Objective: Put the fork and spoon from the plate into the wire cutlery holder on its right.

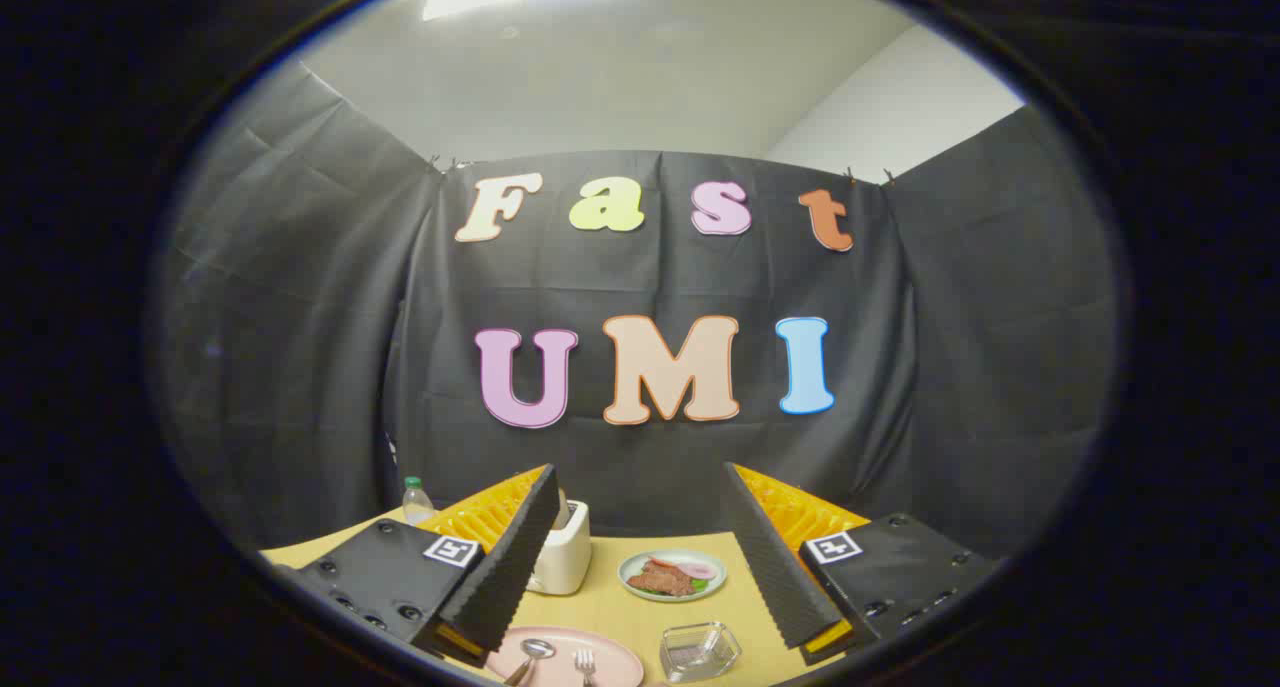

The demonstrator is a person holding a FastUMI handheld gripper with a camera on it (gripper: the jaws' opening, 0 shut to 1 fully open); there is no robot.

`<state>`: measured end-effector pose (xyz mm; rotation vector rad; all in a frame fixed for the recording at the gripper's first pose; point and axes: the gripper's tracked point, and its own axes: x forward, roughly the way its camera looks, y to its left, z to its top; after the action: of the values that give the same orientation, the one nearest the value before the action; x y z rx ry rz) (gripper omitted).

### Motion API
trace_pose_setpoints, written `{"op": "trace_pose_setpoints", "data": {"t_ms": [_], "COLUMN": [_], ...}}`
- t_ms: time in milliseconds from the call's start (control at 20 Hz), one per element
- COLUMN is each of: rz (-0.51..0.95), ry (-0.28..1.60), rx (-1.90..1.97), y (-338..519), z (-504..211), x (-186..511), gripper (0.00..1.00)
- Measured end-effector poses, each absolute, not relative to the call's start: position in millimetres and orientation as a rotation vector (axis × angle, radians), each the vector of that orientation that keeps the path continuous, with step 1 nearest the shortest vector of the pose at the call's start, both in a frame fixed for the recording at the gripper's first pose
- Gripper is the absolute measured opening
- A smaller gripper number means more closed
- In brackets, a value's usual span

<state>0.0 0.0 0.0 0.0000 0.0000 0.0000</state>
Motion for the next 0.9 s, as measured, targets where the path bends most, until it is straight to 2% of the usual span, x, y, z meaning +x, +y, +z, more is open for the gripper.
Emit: {"op": "trace_pose_setpoints", "data": {"t_ms": [600,900], "rz": [0.043,0.145], "ry": [0.037,0.065], "rx": [-0.002,0.021], "y": [6.4,29.7], "z": [-14.5,-28.8], "x": [15.4,17.2], "gripper": [1.00,1.00]}}
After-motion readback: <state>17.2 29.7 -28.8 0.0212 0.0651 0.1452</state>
